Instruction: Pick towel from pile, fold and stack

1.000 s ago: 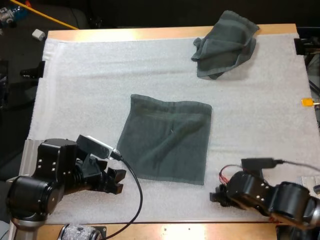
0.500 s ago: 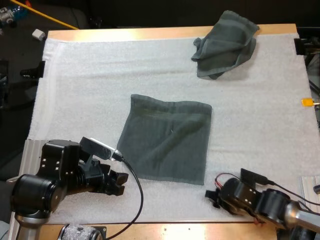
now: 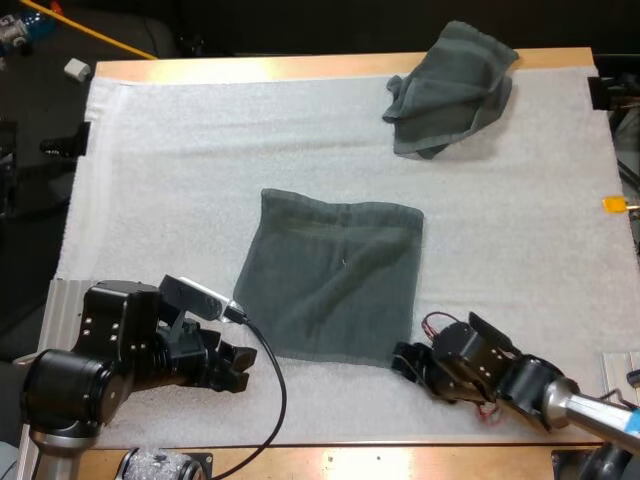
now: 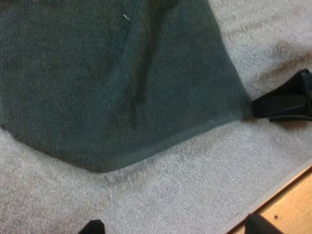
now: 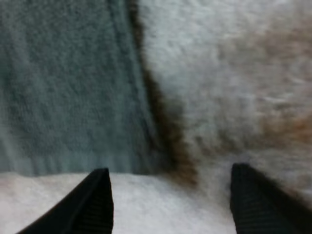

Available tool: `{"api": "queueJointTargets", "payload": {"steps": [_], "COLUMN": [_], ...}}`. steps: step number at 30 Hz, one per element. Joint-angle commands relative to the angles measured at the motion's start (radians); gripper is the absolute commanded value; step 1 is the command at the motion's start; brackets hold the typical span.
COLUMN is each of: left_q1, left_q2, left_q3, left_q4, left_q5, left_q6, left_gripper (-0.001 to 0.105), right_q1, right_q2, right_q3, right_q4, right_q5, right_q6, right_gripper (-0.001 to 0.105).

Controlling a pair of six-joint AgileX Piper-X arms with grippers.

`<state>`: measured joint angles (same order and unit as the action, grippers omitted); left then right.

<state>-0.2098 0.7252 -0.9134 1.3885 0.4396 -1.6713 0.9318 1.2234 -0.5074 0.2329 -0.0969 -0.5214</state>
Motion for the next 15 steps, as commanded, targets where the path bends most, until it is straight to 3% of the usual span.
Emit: {"api": "queueJointTargets", "payload": {"steps": [1, 5, 9, 13, 15], "left_q1": [0.000, 0.000, 0.000, -0.002, -0.001], "left_q2": [-0.006, -0.005, -0.006, -0.002, -0.004], "left_q3": [-0.001, -0.002, -0.001, -0.002, -0.003], "left_q4": [0.011, 0.011, 0.011, 0.013, 0.012], "left_q5": [0.012, 0.011, 0.012, 0.009, 0.012], "left_q6": [-0.008, -0.010, -0.010, -0.007, -0.006], "left_gripper": [0.056, 0.056, 0.056, 0.056, 0.056], "right_q1": [-0.009, 0.001, 0.009, 0.003, 0.003], "right_q2": [0.060, 0.103, 0.126, 0.116, 0.119], "right_q3": [-0.003, -0.007, -0.008, -0.007, -0.007], "right_q4": [-0.091, -0.145, -0.177, -0.174, -0.173], "right_q5": [-0.050, -0.050, -0.028, -0.017, -0.010], "right_q6": [0.022, 0.050, 0.092, 0.081, 0.077], "right_gripper": [0.055, 0.051, 0.036, 0.029, 0.016]}}
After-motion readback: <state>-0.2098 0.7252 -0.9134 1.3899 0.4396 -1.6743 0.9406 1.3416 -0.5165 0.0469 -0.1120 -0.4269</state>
